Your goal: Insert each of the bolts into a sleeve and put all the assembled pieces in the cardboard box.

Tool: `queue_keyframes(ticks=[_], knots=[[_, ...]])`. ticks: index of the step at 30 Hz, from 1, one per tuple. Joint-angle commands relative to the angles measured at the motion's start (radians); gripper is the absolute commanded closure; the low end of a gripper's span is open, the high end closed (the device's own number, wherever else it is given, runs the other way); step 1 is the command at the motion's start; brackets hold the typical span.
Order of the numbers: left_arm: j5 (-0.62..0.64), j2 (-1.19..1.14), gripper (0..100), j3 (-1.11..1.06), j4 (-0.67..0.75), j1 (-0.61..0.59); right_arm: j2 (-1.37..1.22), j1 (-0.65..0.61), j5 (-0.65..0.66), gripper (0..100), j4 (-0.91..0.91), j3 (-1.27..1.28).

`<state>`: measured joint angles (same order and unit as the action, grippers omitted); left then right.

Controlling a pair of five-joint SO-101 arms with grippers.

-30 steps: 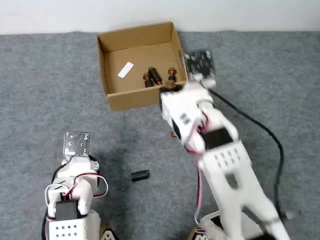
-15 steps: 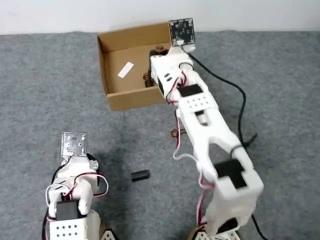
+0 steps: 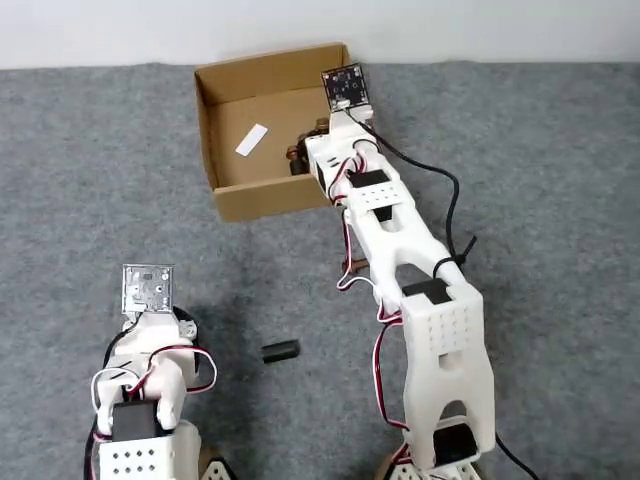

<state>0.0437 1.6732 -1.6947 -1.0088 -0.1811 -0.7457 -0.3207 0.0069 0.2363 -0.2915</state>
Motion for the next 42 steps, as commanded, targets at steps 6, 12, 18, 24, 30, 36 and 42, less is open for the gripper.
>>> queue_keyframes(ticks=[6,12,18,24,30,36,42], knots=[[0.015,0.000,100,0.005,0.023,-0.003,0.015,0.019,0.028,83.6,0.097,-0.061],[0.015,0.000,100,0.005,0.023,-0.003,0.136,0.015,0.025,83.6,0.133,-0.066],[0.015,0.000,100,0.005,0.023,-0.003,0.297,0.018,0.028,83.7,0.358,-0.066],[0.015,0.000,100,0.005,0.023,-0.005,0.452,0.019,0.029,83.8,0.653,-0.066],[0.015,0.000,100,0.005,0.021,-0.006,0.552,0.012,0.029,83.8,0.860,-0.066],[0.015,0.006,100,0.004,0.032,-0.084,0.608,-0.018,0.115,83.8,1.144,-0.066],[0.017,0.006,100,0.010,0.058,-0.192,0.624,-0.084,0.276,83.8,1.445,-0.069]])
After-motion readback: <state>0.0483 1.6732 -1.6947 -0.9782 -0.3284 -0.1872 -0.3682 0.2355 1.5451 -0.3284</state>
